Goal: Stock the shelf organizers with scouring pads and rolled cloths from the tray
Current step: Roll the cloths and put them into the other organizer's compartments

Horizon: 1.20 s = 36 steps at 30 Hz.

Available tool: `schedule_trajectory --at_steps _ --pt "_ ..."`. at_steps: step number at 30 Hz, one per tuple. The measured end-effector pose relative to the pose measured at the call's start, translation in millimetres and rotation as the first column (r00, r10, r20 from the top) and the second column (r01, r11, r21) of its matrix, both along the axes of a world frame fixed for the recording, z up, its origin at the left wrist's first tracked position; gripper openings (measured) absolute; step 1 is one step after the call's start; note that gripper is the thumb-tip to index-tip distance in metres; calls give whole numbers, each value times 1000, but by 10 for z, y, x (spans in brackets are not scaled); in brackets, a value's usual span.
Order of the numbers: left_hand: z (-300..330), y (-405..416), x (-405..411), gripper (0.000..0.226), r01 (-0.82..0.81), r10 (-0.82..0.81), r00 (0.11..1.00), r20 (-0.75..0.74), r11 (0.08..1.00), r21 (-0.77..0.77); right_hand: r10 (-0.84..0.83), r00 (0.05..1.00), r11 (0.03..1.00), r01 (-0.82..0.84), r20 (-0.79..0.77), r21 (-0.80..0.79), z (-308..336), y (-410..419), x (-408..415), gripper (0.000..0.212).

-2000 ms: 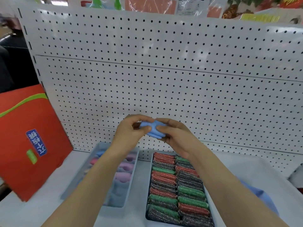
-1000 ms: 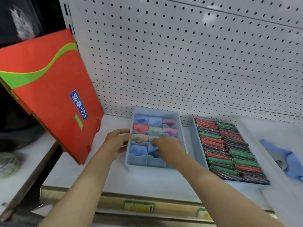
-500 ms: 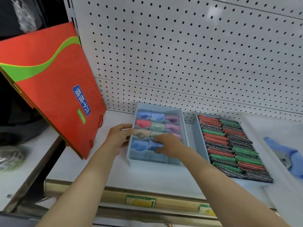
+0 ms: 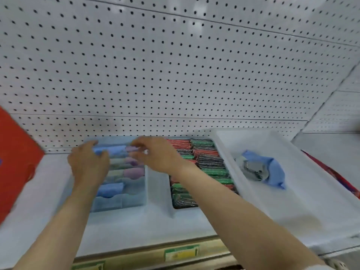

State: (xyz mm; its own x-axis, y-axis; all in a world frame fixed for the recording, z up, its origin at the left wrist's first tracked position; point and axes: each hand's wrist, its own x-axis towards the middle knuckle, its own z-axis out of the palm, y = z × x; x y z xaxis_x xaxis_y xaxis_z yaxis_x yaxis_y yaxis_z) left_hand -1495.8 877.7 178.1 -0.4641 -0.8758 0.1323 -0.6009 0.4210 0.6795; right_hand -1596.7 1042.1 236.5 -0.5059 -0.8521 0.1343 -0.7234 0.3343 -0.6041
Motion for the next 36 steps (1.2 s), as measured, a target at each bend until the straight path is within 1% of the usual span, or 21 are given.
schedule_trajectory --at_steps 2,4,6,9,10,12,14,17,18,20,22,23,25,26,28,29,30,31,32,34,36 --pt "152 551 -372 38 187 -202 974 -106 973 -137 -117 993 985 118 11 -124 190 448 -385 30" --pt "264 1204 -728 36 401 -424 897 -126 899 -177 -247 969 956 243 -7 -164 284 981 -823 26" --pt "337 1851 -1044 37 586 -598 797 -86 799 -131 -373 926 925 366 -63 -101 237 1542 -1303 26" --pt "358 2603 -1401 38 783 -782 622 27 621 -40 -490 863 855 504 -127 124 16 2262 -1902 26" --pt "335 2762 -1478 37 818 -816 573 77 575 -9 -496 856 821 517 -148 242 -107 2462 -2056 28" --pt "228 2933 -1599 35 856 -849 503 163 515 46 -429 872 736 489 -236 468 -326 2791 -2284 34" --pt "109 2993 -1662 30 864 -853 471 227 498 79 -356 902 684 430 -244 589 -470 3010 -2400 40" --pt "66 3025 -1664 29 838 -822 502 271 539 84 -254 953 576 288 -167 765 -581 3120 -2469 49" --pt "78 3038 -1657 29 829 -814 514 271 553 85 -236 959 552 266 -158 791 -599 3117 -2497 48" --pt "107 3079 -1642 29 821 -805 527 273 565 81 -271 954 537 259 -127 803 -696 3122 -2591 51" --pt "137 3116 -1631 29 812 -793 539 283 579 76 -284 954 585 251 -96 771 -750 3145 -2638 53" --pt "147 3126 -1630 29 805 -788 545 285 587 82 -311 947 626 270 -83 731 -761 3167 -2649 49" --pt "158 3140 -1631 30 792 -777 555 295 602 95 -329 942 709 291 -64 643 -806 3226 -2670 30" --pt "168 3148 -1636 30 784 -770 561 304 612 106 -372 928 759 318 -22 568 -835 3263 -2669 20" --pt "197 3152 -1649 30 760 -753 579 313 638 127 -453 883 835 373 121 405 -851 3308 -2682 9" --pt "229 3158 -1656 32 746 -744 594 306 652 137 -483 837 859 395 258 325 -826 3321 -2684 10" --pt "273 3170 -1662 36 733 -737 613 283 665 142 -470 768 883 404 434 241 -747 3320 -2662 11" --pt "327 3182 -1676 44 725 -731 639 241 677 131 -409 700 905 391 586 165 -645 3309 -2626 11" --pt "385 3185 -1698 55 724 -729 660 181 681 107 -326 648 926 366 688 93 -524 3289 -2582 13" --pt "527 3170 -1758 73 740 -743 669 40 670 60 -215 600 951 307 770 27 -272 3221 -2488 15" --pt "651 3115 -1844 82 772 -770 635 -58 636 8 -136 592 970 244 794 -17 -50 3126 -2381 19"
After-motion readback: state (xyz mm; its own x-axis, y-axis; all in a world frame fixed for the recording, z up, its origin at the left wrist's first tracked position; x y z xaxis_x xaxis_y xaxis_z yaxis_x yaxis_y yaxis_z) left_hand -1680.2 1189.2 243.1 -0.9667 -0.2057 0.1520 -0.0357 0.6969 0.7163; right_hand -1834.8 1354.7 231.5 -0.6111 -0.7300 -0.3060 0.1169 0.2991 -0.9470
